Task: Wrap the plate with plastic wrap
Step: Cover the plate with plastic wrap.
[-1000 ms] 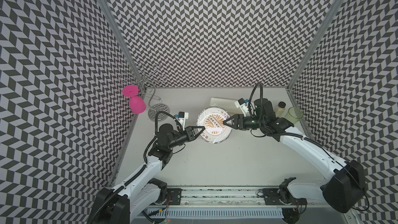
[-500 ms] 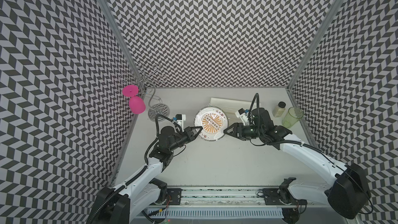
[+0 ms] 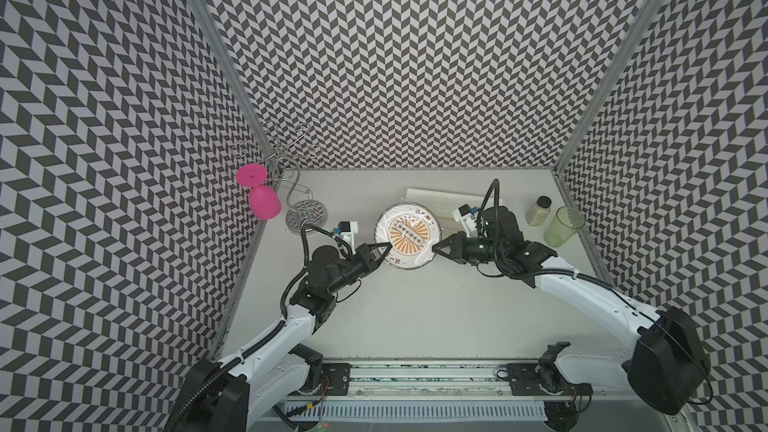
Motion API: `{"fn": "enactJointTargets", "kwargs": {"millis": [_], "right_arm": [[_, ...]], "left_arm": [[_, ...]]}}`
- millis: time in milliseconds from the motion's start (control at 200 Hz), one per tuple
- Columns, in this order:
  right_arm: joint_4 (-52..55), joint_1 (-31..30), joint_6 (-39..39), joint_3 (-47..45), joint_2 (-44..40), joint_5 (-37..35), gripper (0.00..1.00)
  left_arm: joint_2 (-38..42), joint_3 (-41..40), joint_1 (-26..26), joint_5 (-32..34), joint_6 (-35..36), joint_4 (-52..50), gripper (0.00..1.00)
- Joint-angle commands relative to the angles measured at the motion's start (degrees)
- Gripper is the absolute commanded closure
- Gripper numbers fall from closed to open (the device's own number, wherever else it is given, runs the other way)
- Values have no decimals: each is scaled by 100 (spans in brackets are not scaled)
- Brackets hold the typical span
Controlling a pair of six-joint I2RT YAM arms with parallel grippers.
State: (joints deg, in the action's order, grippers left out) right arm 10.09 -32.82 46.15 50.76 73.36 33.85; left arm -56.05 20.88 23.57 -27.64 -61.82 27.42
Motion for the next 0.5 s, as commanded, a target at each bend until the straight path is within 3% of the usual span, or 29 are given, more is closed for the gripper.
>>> {"fn": "enactJointTargets", "kwargs": {"millis": [0, 50, 135, 200, 295, 496], "right_arm": [[-543, -40, -7, -1, 21, 106, 87], [-534, -10, -6, 10, 22, 154, 81], [-448, 159, 12, -98, -64, 313, 51], [-475, 248, 112, -339, -238, 275, 38], [-924, 129, 424, -723, -387, 385, 33], [-1713, -122, 837, -840, -321, 123, 34]], "left_arm": [[120, -67, 39, 66, -142, 409, 100], [127, -90, 25, 93, -195, 429, 100], [155, -171, 23, 209, -380, 539, 100], [164, -238, 35, 357, -530, 632, 100], [108, -304, 189, 581, -704, 813, 100], [-80, -327, 752, 1115, -962, 1134, 100]]}}
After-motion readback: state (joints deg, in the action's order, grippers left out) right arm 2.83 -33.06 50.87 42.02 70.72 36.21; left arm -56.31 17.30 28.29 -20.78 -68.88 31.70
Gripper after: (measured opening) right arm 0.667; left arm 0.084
